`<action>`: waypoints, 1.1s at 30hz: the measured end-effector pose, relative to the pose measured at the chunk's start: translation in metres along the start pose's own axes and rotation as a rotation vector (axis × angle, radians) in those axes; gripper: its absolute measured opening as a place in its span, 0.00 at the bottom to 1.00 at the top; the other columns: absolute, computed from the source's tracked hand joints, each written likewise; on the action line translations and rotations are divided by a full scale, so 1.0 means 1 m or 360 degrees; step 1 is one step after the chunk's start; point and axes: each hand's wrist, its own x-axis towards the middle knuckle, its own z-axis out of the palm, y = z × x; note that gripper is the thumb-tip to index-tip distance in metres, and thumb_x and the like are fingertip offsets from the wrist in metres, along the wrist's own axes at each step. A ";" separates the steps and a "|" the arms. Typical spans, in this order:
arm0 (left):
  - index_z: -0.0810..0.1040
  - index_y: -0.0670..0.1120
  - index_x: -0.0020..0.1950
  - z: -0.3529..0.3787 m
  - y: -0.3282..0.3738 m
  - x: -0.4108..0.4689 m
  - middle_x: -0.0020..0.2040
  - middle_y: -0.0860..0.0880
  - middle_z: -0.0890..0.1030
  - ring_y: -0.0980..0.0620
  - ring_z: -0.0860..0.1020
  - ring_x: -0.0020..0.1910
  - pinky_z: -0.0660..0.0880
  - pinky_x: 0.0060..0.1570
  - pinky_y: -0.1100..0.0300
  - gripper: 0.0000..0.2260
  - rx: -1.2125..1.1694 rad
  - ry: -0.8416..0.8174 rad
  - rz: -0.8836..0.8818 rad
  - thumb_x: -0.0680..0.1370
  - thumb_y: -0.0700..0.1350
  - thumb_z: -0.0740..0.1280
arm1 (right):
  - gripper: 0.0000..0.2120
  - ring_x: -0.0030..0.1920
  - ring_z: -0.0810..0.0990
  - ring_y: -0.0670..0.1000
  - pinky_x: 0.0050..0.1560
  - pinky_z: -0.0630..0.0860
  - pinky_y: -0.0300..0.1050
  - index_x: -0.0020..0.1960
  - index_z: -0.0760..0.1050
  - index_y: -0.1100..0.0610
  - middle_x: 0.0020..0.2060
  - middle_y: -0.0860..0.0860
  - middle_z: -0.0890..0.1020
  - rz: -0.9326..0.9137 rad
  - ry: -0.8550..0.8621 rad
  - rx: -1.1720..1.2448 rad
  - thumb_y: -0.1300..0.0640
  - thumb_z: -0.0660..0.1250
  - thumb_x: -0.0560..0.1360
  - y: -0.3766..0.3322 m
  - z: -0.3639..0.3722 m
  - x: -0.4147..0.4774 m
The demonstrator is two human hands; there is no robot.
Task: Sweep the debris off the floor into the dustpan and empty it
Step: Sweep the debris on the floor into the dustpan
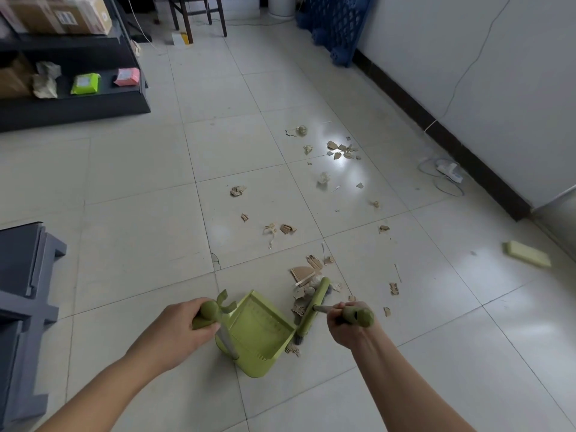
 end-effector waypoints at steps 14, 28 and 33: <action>0.80 0.53 0.46 -0.019 -0.005 -0.007 0.40 0.51 0.81 0.54 0.77 0.37 0.71 0.34 0.62 0.03 0.0024 0.0070 -0.0067 0.75 0.45 0.70 | 0.09 0.16 0.66 0.47 0.13 0.64 0.35 0.52 0.65 0.65 0.27 0.54 0.68 0.0214 -0.0237 -0.0561 0.61 0.50 0.80 0.002 -0.079 -0.017; 0.81 0.54 0.44 -0.011 -0.028 -0.033 0.39 0.51 0.82 0.50 0.80 0.42 0.74 0.40 0.59 0.03 0.0116 -0.0083 -0.0107 0.74 0.46 0.70 | 0.09 0.17 0.69 0.51 0.14 0.65 0.36 0.48 0.67 0.67 0.28 0.58 0.71 0.0571 -0.0172 -0.1173 0.62 0.52 0.79 -0.038 -0.118 -0.039; 0.81 0.56 0.44 -0.006 -0.037 -0.047 0.39 0.52 0.83 0.49 0.80 0.42 0.73 0.39 0.59 0.06 0.0108 -0.0095 -0.0120 0.74 0.44 0.71 | 0.10 0.18 0.70 0.48 0.16 0.67 0.35 0.46 0.68 0.65 0.29 0.54 0.73 0.0615 -0.0157 -0.1380 0.60 0.52 0.80 -0.041 -0.107 -0.024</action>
